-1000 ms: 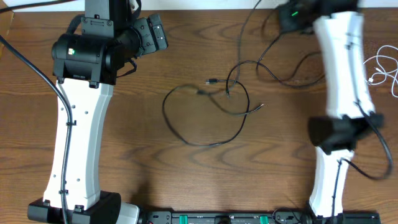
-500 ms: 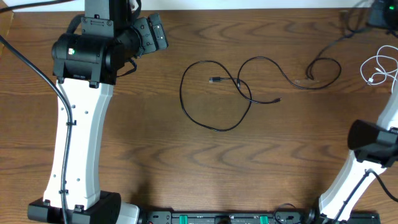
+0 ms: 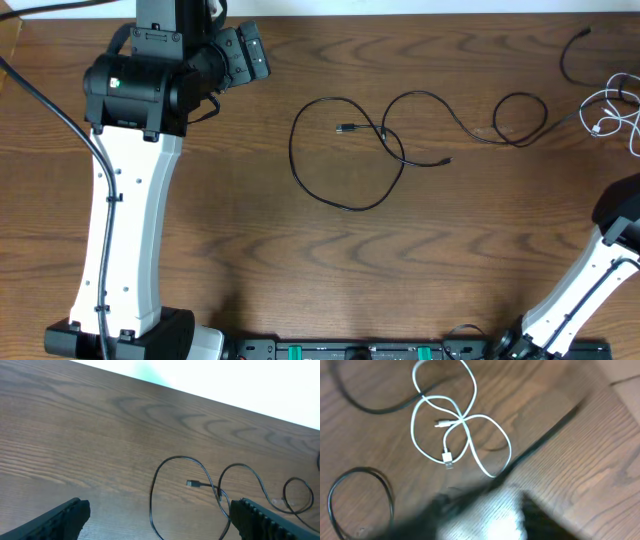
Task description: Untangle cables
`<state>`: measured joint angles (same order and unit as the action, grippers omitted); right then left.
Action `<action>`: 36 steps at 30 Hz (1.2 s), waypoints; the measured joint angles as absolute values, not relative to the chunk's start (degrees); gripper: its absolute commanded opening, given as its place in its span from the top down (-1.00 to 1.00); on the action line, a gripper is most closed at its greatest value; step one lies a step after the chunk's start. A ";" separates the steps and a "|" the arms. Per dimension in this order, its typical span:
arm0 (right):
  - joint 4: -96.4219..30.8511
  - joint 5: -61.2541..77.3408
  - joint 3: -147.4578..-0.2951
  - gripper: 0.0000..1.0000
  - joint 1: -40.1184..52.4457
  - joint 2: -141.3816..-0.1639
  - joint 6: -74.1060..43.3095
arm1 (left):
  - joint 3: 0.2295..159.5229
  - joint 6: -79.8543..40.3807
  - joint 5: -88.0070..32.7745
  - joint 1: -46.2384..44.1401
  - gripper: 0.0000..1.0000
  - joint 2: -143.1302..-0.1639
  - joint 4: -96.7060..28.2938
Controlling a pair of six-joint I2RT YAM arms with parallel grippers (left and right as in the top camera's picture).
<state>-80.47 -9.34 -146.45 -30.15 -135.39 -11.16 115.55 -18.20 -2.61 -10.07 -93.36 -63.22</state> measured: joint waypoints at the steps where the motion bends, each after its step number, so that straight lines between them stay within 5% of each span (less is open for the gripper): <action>1: -80.68 -8.34 -146.43 -0.99 -30.57 -135.52 -11.00 | 115.55 -18.20 -2.61 -10.07 -0.89 -93.36 -63.22; 9: -80.75 1.52 -146.45 -0.98 -27.42 -134.32 -2.90 | 115.55 -18.20 -2.61 -10.07 -0.89 -93.36 -63.22; 13: -81.41 11.07 -146.45 -0.93 -17.34 -133.01 6.48 | 115.55 -18.20 -2.61 -10.07 -0.89 -93.36 -63.22; 17: -80.84 13.85 -146.45 -0.70 -9.30 -133.01 7.97 | 115.55 -18.20 -2.61 -10.07 -0.89 -93.36 -63.22; 23: -73.65 14.81 -143.04 0.02 -0.32 -132.79 0.97 | 115.55 -18.20 -2.61 -10.07 -0.89 -93.38 -63.22; 36: -52.77 2.46 -116.01 0.17 19.22 -132.68 -22.37 | 115.55 -18.20 -2.61 -10.07 -0.89 -93.38 -63.20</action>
